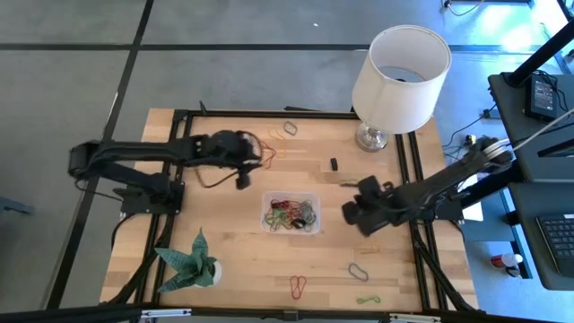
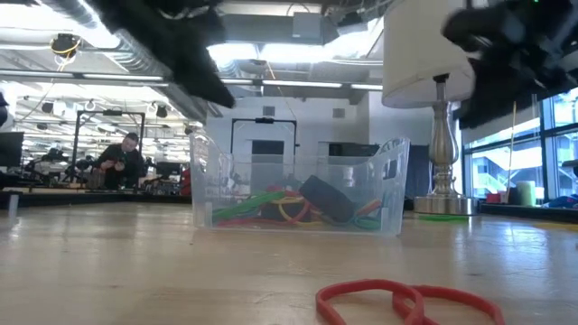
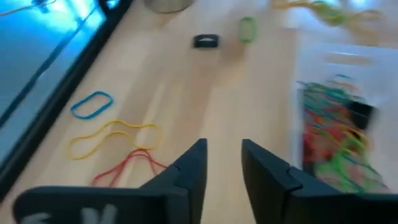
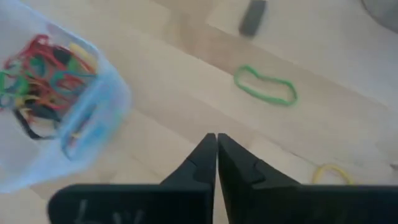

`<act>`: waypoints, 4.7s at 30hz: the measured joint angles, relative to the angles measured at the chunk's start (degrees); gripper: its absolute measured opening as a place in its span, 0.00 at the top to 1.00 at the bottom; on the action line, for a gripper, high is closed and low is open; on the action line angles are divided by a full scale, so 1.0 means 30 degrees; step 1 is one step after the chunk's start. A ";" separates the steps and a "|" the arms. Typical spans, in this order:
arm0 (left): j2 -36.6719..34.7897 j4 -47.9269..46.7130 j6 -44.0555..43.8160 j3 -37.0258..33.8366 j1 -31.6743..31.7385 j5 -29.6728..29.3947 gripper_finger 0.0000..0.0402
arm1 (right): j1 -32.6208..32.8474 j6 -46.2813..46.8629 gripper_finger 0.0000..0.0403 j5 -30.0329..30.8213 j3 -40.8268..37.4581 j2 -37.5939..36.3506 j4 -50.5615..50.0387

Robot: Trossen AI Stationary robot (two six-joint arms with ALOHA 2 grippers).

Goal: Pick and place rubber bands into bin
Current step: Put the yellow rubber band into the transparent bin

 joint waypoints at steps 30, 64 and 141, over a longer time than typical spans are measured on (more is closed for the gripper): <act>1.8103 -0.5790 -1.4662 1.3859 0.3726 -0.2833 0.67 | -0.4742 -1.3605 0.98 -0.4894 -1.1378 -1.3114 0.9429; 1.9474 -0.4950 -1.5817 1.3894 0.3609 -0.2950 0.75 | -0.4765 -1.4640 0.97 -0.5168 -1.1378 -1.3267 0.9456; 1.6712 -0.8891 -1.7732 1.3848 -0.9762 -0.2398 0.98 | -0.4758 -1.4567 0.97 -0.5368 -1.1364 -1.3209 0.9197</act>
